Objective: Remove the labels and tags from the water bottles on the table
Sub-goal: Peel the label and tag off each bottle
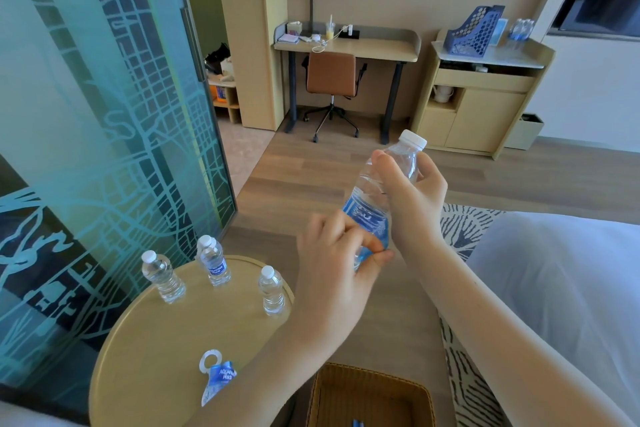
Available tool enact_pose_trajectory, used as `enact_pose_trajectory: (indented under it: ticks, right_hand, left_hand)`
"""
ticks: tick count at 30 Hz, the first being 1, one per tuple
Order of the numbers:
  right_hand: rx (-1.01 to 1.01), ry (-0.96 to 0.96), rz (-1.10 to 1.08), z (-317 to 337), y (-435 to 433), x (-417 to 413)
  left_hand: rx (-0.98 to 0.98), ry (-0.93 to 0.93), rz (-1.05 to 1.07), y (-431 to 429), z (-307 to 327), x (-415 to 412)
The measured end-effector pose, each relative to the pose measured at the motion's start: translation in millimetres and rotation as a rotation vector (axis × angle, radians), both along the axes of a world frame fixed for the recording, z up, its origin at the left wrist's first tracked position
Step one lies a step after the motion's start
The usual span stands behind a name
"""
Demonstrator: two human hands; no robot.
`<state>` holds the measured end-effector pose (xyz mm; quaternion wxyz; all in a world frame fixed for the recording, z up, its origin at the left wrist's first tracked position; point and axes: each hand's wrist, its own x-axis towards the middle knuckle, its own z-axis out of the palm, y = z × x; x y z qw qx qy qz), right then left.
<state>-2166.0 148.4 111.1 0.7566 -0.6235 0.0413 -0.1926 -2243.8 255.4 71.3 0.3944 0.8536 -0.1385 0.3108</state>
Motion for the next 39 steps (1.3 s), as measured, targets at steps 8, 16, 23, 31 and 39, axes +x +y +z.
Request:
enact_pose_trajectory:
  ticks: [8, 16, 23, 31, 39]
  right_hand:
    - [0.053, 0.002, -0.033, 1, -3, 2]
    - [0.074, 0.017, -0.022, 6, -5, 3]
    - [0.081, 0.012, 0.016, 9, -11, 2]
    - [0.073, 0.007, 0.093, 21, -17, 2]
    - [0.073, 0.027, 0.123, 24, -19, 1]
  left_hand:
    - [-0.110, 0.044, -0.032, 5, -2, -1]
    - [-0.094, 0.038, -0.076, 1, -5, 1]
    - [-0.309, 0.028, -0.139, 35, 9, 7]
    - [-0.369, 0.666, -0.320, 60, -9, 30]
    - [-0.303, 0.692, -0.387, 44, -14, 25]
